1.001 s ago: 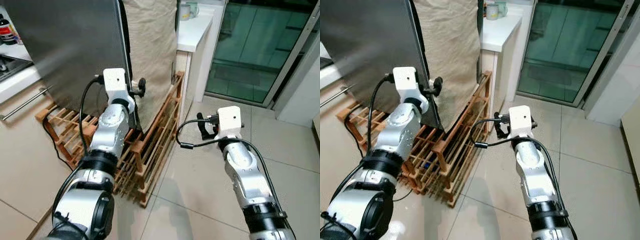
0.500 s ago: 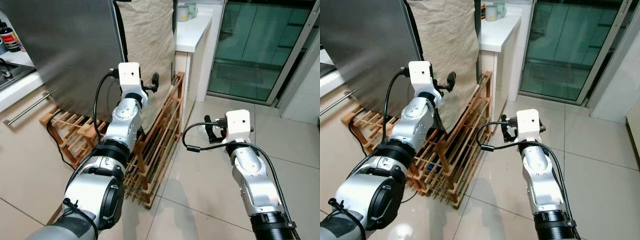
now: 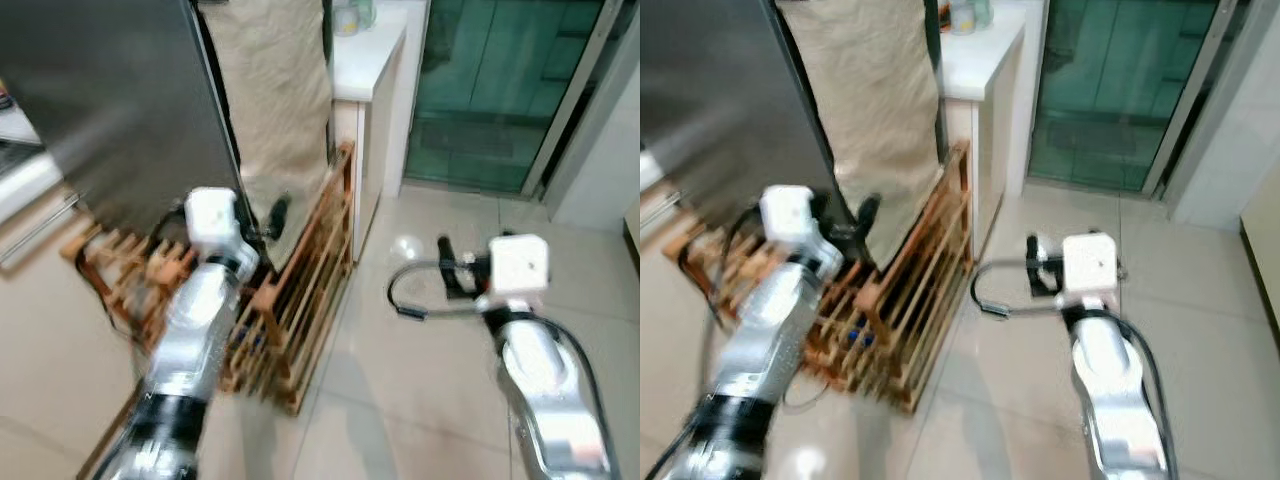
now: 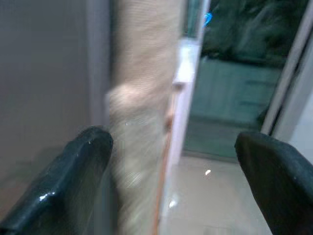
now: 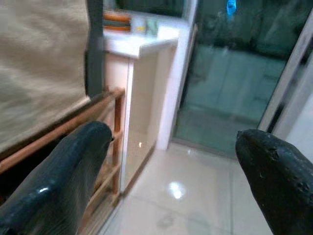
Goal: Restocking fridge
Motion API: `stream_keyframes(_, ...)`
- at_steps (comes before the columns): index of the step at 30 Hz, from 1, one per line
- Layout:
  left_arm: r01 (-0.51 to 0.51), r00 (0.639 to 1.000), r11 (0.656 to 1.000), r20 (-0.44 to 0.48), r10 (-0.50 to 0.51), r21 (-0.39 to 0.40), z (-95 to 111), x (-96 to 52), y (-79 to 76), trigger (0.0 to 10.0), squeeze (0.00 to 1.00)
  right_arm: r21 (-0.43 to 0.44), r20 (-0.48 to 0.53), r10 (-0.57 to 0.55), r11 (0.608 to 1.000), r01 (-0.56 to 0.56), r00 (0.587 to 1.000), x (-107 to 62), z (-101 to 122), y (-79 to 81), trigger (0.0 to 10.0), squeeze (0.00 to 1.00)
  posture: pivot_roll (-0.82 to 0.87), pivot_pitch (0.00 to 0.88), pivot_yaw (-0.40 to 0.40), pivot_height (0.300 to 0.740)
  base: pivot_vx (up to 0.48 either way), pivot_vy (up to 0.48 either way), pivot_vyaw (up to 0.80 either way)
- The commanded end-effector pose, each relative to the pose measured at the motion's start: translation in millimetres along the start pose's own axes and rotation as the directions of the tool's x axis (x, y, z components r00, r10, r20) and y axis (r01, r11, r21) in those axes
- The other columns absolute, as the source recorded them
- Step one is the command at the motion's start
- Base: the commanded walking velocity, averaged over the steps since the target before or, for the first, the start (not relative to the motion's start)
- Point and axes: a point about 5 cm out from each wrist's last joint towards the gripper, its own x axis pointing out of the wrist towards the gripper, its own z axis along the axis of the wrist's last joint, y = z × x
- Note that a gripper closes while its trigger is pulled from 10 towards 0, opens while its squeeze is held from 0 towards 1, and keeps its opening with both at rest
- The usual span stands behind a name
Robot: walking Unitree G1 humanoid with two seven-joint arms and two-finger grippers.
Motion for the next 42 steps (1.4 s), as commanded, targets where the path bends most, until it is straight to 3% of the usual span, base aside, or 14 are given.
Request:
stream_keyframes(1,0.053,0.995,0.996,0.076,-0.058,0.070,21,-19.6,-3.5,10.0,0.00,0.029,0.070,0.047,0.998,-0.050,0.996,-12.0,11,4.1,10.0,0.00,-0.20,0.000,0.071,0.740,0.000,0.000,0.00)
stream_keyframes(2,0.058,0.995,0.994,0.072,-0.064,0.091,20,-31.2,-3.8,10.0,0.00,0.038,0.080,0.051,0.998,-0.054,0.996,-17.2,11,3.0,10.0,0.00,-0.20,0.000,0.071,0.740,0.000,0.000,0.00)
stream_keyframes(3,0.058,0.995,0.994,0.072,-0.064,0.091,20,-31.2,-3.8,10.0,0.00,0.038,0.080,0.051,0.998,-0.054,0.996,-17.2,11,3.0,10.0,0.00,-0.20,0.000,0.071,0.740,0.000,0.000,0.00)
stream_keyframes(4,0.045,0.996,0.994,0.070,-0.053,0.104,17,-52.5,-7.1,10.0,0.00,0.018,0.104,0.047,0.999,-0.049,0.993,-27.7,8,-0.9,10.0,0.00,-0.18,0.000,0.059,0.740,0.000,0.000,0.00)
stream_keyframes(5,0.051,0.996,0.994,0.066,-0.058,0.097,16,-60.6,-12.2,10.0,0.00,-0.005,0.105,0.058,0.998,-0.058,0.993,-32.1,5,-1.4,10.0,0.00,-0.17,0.000,0.055,0.740,0.000,0.000,0.00)
stream_keyframes(9,0.064,0.998,0.996,0.014,-0.065,0.068,17,-72.4,-25.9,10.0,0.00,-0.011,0.055,0.077,0.997,-0.077,0.996,-39.2,-6,-1.8,10.0,0.00,-0.16,0.000,0.052,0.740,0.000,0.000,0.00)
stream_keyframes(17,-0.003,1.000,0.996,-0.008,0.004,0.093,24,-46.0,-22.3,10.0,0.00,0.002,0.070,0.056,0.998,-0.056,0.996,-21.0,-8,1.1,10.0,0.00,-0.16,0.000,0.065,0.740,0.419,0.000,0.00)
stream_keyframes(33,-0.099,0.995,0.994,-0.014,0.100,0.037,26,-42.7,-19.4,10.0,0.00,-0.001,0.090,0.103,0.995,-0.104,0.991,-4.4,-5,5.8,10.0,0.00,-0.16,0.000,0.054,0.740,0.478,0.000,0.00)
stream_keyframes(42,-0.204,0.979,0.977,0.022,0.203,0.062,36,-38.8,-5.7,10.0,0.00,-0.001,0.088,0.128,0.992,-0.129,0.988,1.5,-6,10.4,10.0,0.00,-0.16,0.000,0.052,0.740,0.033,0.000,0.00)
